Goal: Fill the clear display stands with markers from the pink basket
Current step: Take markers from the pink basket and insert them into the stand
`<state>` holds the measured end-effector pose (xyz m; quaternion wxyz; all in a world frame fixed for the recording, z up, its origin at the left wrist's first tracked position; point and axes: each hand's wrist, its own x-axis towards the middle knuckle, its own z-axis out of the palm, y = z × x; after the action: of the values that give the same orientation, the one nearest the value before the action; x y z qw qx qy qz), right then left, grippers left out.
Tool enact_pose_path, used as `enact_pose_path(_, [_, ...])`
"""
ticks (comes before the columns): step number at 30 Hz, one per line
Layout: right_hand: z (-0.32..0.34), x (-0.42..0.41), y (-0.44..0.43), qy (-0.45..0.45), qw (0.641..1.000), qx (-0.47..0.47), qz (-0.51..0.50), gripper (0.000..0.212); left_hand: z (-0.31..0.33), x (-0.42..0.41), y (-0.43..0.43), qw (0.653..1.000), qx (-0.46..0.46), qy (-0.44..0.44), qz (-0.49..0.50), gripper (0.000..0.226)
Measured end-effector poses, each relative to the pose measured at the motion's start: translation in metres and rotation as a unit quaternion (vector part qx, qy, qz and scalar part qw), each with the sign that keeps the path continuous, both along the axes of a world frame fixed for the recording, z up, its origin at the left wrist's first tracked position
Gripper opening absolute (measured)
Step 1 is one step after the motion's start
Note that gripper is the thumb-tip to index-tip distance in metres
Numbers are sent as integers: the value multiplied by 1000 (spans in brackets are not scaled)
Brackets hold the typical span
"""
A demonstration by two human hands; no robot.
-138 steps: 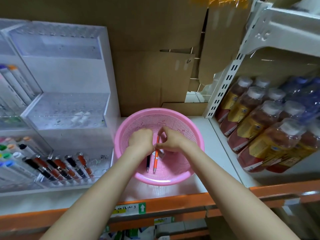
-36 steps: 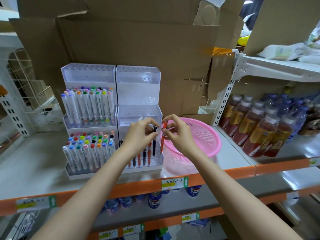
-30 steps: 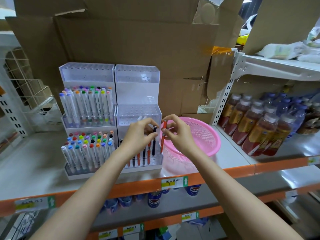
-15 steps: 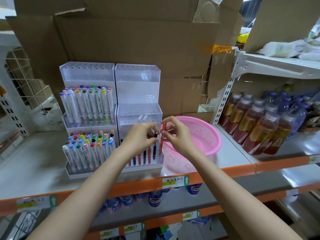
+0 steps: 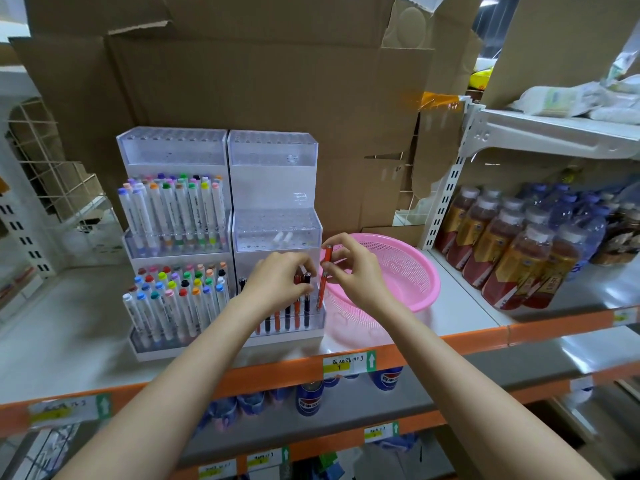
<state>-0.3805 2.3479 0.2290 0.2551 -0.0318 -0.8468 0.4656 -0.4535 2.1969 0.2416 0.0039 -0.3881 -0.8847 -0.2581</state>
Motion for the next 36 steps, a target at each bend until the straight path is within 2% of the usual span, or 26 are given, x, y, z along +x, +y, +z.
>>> enact_pose_path(6, [0, 1, 2, -4, 1000, 3, -3, 23, 1, 1, -1, 1000, -11, 0, 1, 22])
enact_pose_path(15, [-3, -1, 3, -1, 1000, 9, -8, 24, 0, -5, 0, 999, 38, -31, -9, 6])
enact_pose_path(19, [-3, -1, 6, -3, 1000, 4, -13, 25, 0, -5, 1, 999, 34, -33, -4, 25])
enact_pose_path(25, [-3, -1, 8, -6, 1000, 6, -17, 24, -2, -8, 3, 999, 31, -21, -11, 14])
enact_pose_path(30, [-2, -1, 7, -5, 1000, 12, -18, 24, -5, -11, 1, 999, 30, -21, -14, 28])
enact_pose_path(36, [-4, -1, 4, -10, 999, 28, -20, 24, -4, -10, 2, 999, 38, -30, -25, 24])
